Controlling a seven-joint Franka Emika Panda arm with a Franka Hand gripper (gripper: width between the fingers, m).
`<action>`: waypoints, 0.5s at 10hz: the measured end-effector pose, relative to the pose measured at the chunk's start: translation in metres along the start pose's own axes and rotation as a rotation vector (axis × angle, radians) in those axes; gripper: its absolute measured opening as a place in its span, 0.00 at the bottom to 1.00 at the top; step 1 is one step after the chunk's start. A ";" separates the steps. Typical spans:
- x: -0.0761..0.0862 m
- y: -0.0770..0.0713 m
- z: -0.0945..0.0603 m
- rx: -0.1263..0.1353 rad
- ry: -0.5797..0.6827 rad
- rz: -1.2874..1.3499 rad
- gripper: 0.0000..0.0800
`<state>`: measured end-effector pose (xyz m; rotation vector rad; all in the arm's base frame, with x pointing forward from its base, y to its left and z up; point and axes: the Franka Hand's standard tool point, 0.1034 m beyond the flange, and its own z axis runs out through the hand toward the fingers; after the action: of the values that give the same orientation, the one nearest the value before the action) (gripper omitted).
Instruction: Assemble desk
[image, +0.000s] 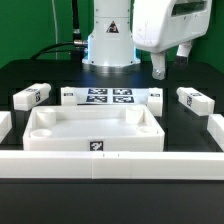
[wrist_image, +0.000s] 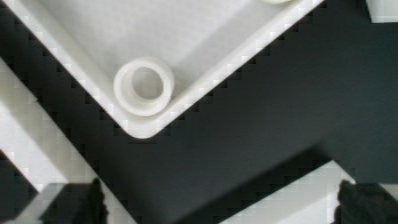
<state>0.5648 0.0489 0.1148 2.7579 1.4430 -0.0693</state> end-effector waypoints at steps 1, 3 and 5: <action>0.000 0.000 0.000 0.000 -0.001 -0.001 0.81; 0.000 -0.001 0.000 0.000 0.000 -0.001 0.81; 0.000 -0.001 0.000 0.001 0.000 0.000 0.81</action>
Offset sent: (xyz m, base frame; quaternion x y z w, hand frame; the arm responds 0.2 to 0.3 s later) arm 0.0000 0.0000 0.0000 0.0000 0.0000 0.0000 1.0000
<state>0.5645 0.0495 0.1143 2.7585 1.4438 -0.0704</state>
